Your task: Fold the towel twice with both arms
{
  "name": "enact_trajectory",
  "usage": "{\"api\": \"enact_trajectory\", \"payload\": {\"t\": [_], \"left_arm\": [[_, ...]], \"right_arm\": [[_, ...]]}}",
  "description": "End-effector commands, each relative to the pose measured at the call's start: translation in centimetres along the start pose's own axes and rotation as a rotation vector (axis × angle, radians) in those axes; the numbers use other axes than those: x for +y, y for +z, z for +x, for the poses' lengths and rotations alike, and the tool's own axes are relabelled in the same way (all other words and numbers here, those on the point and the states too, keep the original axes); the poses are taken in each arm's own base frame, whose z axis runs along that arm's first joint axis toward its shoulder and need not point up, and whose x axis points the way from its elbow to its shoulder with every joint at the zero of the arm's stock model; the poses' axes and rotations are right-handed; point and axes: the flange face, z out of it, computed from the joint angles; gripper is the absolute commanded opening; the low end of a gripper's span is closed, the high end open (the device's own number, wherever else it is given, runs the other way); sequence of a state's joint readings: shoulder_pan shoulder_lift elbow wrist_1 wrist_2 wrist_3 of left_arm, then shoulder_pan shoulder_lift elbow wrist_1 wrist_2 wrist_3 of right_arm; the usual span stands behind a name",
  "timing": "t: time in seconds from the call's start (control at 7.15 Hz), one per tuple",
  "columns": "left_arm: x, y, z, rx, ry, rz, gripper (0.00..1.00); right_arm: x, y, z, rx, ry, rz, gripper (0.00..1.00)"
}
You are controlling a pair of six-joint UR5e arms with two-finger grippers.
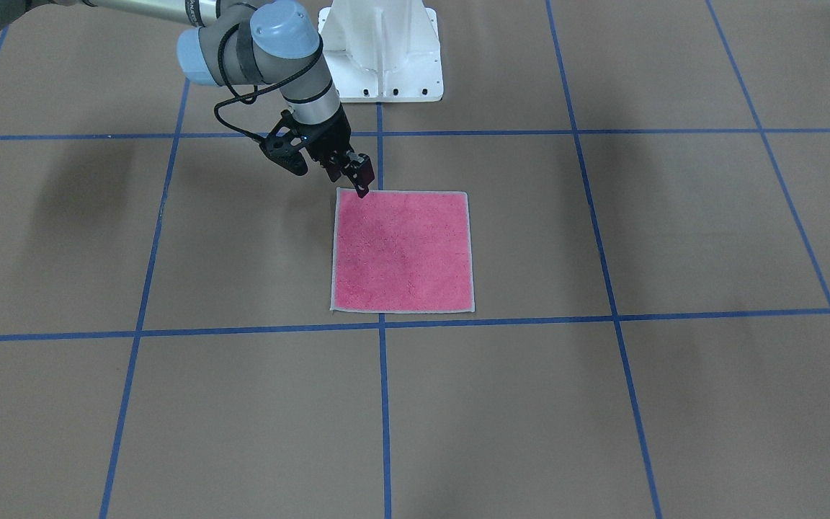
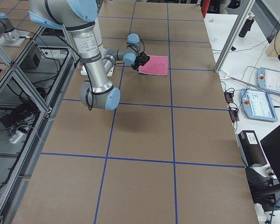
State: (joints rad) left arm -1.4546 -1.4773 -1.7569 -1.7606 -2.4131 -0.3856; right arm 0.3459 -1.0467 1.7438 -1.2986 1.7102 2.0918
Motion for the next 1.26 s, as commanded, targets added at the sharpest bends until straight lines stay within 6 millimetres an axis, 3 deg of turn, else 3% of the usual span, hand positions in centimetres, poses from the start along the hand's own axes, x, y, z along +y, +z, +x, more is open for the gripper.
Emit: {"api": "enact_trajectory", "payload": {"t": [0.0, 0.56, 1.12], "left_arm": [[0.0, -0.13, 0.19, 0.001, 0.005, 0.003, 1.0], [0.02, -0.52, 0.65, 0.004, 0.012, 0.01, 1.0], [0.01, -0.67, 0.72, 0.005, 0.013, 0.013, 1.0]], "right_arm": [[-0.33, 1.03, 0.53, 0.02, 0.003, 0.013, 0.65], [-0.65, 1.51, 0.95, 0.056, 0.027, 0.034, 0.5], [-0.49, 1.36, 0.71, 0.058, 0.027, 0.035, 0.48]]}}
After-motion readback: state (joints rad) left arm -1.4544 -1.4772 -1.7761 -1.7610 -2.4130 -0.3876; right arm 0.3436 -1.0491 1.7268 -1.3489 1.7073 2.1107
